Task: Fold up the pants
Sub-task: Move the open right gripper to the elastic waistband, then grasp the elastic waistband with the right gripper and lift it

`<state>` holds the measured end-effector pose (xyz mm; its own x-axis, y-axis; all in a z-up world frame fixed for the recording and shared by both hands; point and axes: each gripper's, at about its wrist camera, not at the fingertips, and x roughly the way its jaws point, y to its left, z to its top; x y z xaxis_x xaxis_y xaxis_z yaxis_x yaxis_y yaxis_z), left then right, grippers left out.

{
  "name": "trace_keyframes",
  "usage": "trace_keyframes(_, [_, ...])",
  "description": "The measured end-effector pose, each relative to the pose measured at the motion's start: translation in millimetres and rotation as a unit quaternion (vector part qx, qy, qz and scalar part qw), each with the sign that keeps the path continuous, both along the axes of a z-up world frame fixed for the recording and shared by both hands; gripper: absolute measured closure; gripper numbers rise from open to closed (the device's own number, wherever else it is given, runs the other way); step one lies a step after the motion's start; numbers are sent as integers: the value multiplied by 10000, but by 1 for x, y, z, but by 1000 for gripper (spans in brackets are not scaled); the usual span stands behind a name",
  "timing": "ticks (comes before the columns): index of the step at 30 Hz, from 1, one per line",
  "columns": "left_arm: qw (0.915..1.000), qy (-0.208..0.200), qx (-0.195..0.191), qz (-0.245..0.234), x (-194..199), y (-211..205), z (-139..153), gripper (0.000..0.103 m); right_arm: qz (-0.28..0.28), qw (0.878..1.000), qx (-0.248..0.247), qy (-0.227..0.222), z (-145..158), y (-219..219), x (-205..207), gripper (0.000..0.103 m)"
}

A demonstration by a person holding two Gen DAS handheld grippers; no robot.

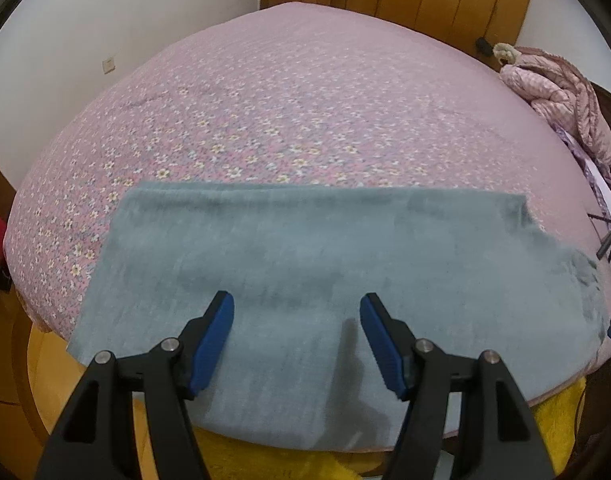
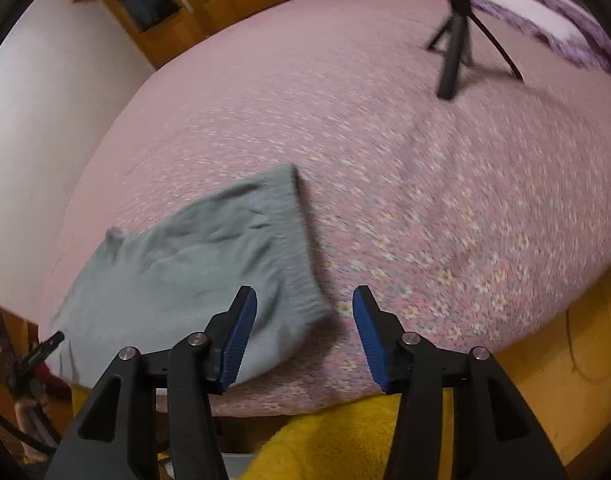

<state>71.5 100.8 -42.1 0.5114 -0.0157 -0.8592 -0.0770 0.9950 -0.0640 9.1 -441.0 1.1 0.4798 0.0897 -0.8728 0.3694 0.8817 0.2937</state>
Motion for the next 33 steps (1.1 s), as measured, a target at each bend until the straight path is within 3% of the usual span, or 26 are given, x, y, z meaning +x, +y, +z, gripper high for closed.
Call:
trace_keyframes(13, [9996, 202, 156, -134, 8, -12, -20, 34, -132, 9987, 500, 15, -42, 8, 18, 49])
trace_keyframes(24, [9995, 181, 237, -123, 7, -17, -21, 33, -575, 9932, 961, -328, -49, -13, -13, 49])
trace_keyframes(28, [9994, 184, 251, -117, 8, -18, -22, 33, -458, 9954, 774, -333, -50, -10, -15, 49])
trace_keyframes(33, [9995, 178, 226, -134, 8, -18, -21, 33, -733, 9921, 906, -468, -53, -14, -30, 64])
